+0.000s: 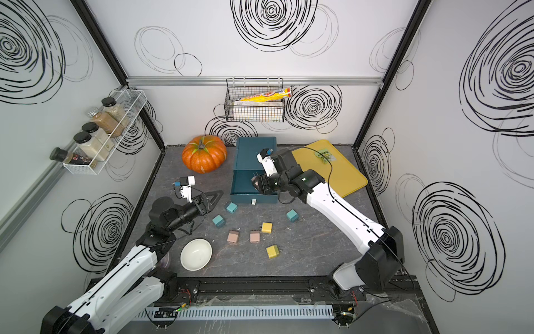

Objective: Place the plugs into the drawer by color
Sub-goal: Place the plug in the drawer.

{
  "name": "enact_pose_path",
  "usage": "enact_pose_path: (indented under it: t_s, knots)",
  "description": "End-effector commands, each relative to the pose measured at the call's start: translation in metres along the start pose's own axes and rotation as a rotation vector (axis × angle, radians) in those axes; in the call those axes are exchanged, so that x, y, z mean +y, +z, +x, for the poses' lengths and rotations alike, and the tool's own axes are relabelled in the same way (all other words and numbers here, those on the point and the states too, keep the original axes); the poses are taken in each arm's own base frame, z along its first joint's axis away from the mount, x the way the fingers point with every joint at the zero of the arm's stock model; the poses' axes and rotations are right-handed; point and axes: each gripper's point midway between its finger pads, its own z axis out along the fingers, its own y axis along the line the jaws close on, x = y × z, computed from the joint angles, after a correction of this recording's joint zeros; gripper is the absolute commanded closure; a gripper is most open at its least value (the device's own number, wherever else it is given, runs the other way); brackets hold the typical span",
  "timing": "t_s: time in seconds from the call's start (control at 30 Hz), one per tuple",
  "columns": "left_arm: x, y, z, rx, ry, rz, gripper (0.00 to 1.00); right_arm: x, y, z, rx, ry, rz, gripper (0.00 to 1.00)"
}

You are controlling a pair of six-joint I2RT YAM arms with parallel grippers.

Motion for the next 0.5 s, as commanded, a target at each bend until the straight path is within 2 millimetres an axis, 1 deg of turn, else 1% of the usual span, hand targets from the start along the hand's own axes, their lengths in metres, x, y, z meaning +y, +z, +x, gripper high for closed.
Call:
enact_pose_path:
  t_s: [0.0,0.1,0.23,0.4,0.47]
  knots:
    - [-0.003,0.006,0.001,-0.003,0.055,0.000,0.18,-0.010,0.004,0.002,0.036,-0.030,0.094,0.89]
    - [-0.003,0.009,0.005,0.003,0.067,-0.013,0.18,-0.017,0.015,0.007,0.071,-0.038,0.123,0.89]
    - [-0.001,0.013,0.008,0.014,0.073,-0.023,0.17,-0.027,0.024,0.005,0.088,-0.043,0.180,0.89]
    - [0.001,0.018,0.013,0.032,0.074,-0.033,0.17,-0.036,0.044,0.015,0.183,-0.059,0.211,0.90]
    - [0.001,0.018,0.013,0.033,0.076,-0.037,0.17,-0.038,0.051,0.014,0.212,-0.064,0.229,0.91]
